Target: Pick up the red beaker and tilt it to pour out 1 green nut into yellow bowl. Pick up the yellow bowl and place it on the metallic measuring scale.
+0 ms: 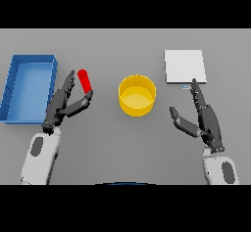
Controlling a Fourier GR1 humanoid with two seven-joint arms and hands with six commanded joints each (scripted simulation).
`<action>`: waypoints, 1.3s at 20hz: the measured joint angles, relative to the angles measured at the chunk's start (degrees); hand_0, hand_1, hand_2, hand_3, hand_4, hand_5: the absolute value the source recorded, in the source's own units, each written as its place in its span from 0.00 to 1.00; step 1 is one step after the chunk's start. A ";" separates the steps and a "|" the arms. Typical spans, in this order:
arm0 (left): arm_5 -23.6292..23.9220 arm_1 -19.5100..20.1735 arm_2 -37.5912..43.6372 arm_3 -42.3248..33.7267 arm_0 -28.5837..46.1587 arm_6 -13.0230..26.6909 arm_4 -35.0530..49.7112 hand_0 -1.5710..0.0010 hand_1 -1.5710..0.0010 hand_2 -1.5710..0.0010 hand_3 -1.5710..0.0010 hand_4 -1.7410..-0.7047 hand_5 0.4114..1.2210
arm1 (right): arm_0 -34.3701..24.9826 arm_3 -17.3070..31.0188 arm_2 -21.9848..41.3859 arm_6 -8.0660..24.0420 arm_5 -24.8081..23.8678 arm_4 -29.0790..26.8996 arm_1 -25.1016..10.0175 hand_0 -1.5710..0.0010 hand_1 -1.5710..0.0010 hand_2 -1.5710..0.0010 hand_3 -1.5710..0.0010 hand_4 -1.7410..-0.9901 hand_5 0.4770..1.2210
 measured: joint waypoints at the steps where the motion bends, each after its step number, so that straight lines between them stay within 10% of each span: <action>1: -0.16 0.41 0.73 1.86 -1.46 -1.13 0.24 1.00 1.00 1.00 1.00 0.54 0.28 | 0.34 -0.13 0.34 -0.50 0.05 0.25 0.16 1.00 1.00 1.00 1.00 0.68 0.20; 13: 3.00 -0.29 3.05 18.74 -14.96 -4.25 -2.56 1.00 1.00 1.00 1.00 0.51 0.33 | 1.69 -1.46 0.03 -0.38 0.48 -0.39 -0.26 1.00 1.00 1.00 1.00 0.67 0.22; 19: 3.38 -2.28 6.98 25.93 -18.18 -11.92 0.85 1.00 0.99 0.97 0.98 0.40 0.40 | 0.66 -1.58 -0.72 1.53 -0.02 -0.79 -0.51 1.00 1.00 1.00 1.00 0.66 0.22; 26: 10.11 -4.04 7.87 31.98 -22.42 -16.21 -2.04 0.33 0.32 0.30 0.33 0.15 0.82 | 1.21 -1.87 -0.94 0.79 0.45 -1.33 -0.79 1.00 1.00 1.00 1.00 0.67 0.23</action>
